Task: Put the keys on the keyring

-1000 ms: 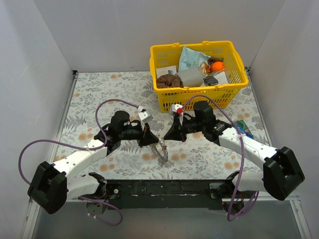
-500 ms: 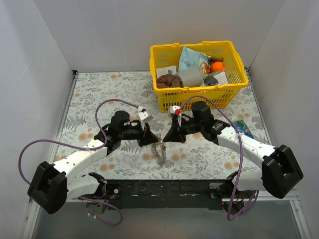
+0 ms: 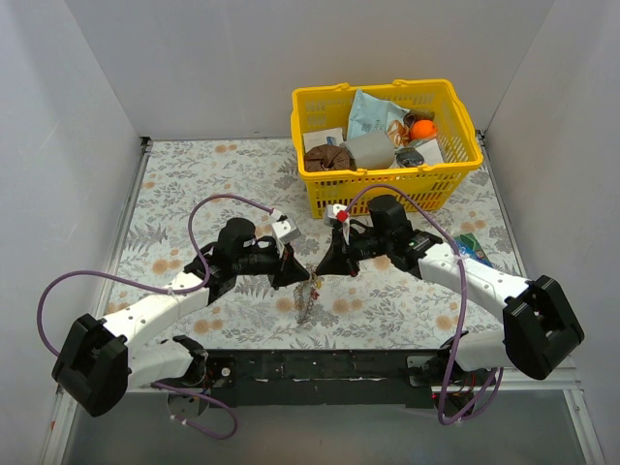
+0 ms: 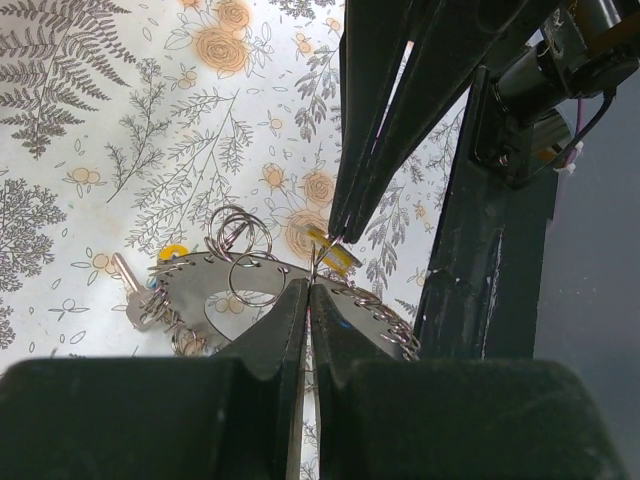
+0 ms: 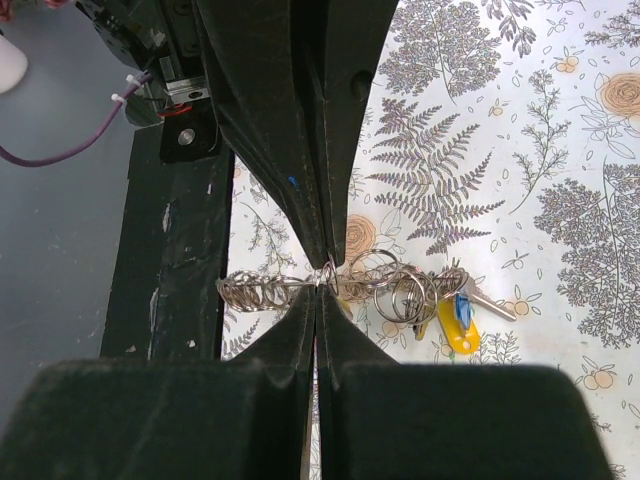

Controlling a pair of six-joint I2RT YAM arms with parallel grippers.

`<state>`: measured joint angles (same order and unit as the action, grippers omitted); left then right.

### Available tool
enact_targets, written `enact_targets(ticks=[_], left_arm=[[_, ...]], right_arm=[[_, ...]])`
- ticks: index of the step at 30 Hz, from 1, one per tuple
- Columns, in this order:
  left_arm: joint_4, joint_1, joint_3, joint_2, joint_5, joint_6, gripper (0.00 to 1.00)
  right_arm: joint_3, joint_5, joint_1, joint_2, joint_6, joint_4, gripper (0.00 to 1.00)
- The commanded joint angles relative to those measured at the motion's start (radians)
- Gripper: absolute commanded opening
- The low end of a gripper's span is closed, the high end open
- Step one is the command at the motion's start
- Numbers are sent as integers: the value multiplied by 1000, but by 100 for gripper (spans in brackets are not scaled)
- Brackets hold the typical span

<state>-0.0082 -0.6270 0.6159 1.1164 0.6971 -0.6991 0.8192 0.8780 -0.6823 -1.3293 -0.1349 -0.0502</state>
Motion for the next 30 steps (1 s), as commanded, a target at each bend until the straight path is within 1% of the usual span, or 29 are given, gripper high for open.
enact_targets(ticks=[1,13,30], left_arm=[[-12,-11,18,-33,-11,18,0],[-12,-17,15,-56,-30,19,0],[2,-19,-4,-93,-30,16,0]], right_arm=[[25,9,-5,-1,-6,-16,1],[-25,3,-3,13,1,-42,1],[-49,12,6,1,14,-69,1]])
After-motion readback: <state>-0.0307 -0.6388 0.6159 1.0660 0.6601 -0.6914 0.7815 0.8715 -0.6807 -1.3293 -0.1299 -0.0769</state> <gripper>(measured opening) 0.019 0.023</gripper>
